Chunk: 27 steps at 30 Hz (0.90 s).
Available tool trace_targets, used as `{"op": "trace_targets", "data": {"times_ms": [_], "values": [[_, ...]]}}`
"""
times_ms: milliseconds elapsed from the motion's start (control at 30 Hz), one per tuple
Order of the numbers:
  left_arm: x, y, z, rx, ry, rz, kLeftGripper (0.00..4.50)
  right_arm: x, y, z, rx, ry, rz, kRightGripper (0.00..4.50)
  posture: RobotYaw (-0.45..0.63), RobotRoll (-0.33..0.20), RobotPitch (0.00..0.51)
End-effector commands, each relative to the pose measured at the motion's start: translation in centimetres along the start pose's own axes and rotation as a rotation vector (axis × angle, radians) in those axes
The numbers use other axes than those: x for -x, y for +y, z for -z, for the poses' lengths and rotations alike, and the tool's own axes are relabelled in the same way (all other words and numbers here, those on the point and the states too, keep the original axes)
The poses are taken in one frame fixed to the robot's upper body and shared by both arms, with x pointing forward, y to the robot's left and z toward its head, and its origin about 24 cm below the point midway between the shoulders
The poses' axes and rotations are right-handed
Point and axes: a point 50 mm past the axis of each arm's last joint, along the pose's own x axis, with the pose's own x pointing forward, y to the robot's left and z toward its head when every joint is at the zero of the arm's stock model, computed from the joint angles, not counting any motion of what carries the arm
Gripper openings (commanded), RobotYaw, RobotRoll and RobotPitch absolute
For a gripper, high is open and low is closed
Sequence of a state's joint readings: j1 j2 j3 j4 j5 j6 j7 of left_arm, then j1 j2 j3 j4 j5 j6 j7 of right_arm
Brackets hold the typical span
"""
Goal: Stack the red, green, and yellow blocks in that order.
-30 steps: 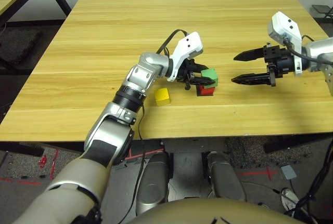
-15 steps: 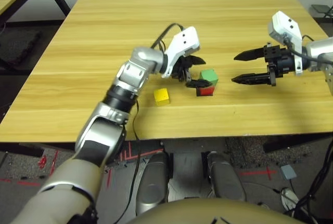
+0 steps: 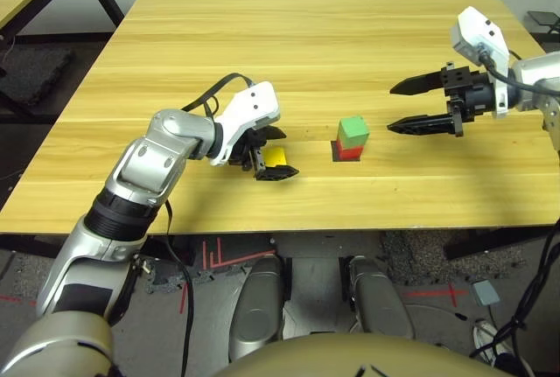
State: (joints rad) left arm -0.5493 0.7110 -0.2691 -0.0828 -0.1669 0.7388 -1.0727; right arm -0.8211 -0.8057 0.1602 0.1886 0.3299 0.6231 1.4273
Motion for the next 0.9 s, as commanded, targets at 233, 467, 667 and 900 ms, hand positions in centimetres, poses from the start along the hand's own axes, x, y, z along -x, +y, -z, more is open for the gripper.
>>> {"op": "trace_targets", "data": {"times_ms": [233, 467, 667, 900], "values": [[-1.0, -0.4, 2.4, -0.009, 0.084, 0.036, 4.47, 0.0, 0.1, -0.2, 0.005, 0.016, -0.001, 4.5, 0.22, -0.117, 0.092], [-0.8, -0.1, 0.4, -0.035, 0.025, -0.043, 2.5, -0.1, 0.1, -0.2, -0.003, 0.011, 0.002, 4.5, 0.22, -0.115, 0.093], [0.0, 0.1, -4.2, -0.072, -0.075, -0.063, 1.97, 0.1, 0.2, 0.0, -0.011, 0.011, 0.002, 4.5, 0.22, -0.111, 0.093], [0.4, 0.2, -9.9, -0.1, -0.136, 0.021, 1.97, 0.4, 1.0, 0.3, -0.003, 0.006, -0.051, 4.5, 0.21, -0.093, 0.094]]}}
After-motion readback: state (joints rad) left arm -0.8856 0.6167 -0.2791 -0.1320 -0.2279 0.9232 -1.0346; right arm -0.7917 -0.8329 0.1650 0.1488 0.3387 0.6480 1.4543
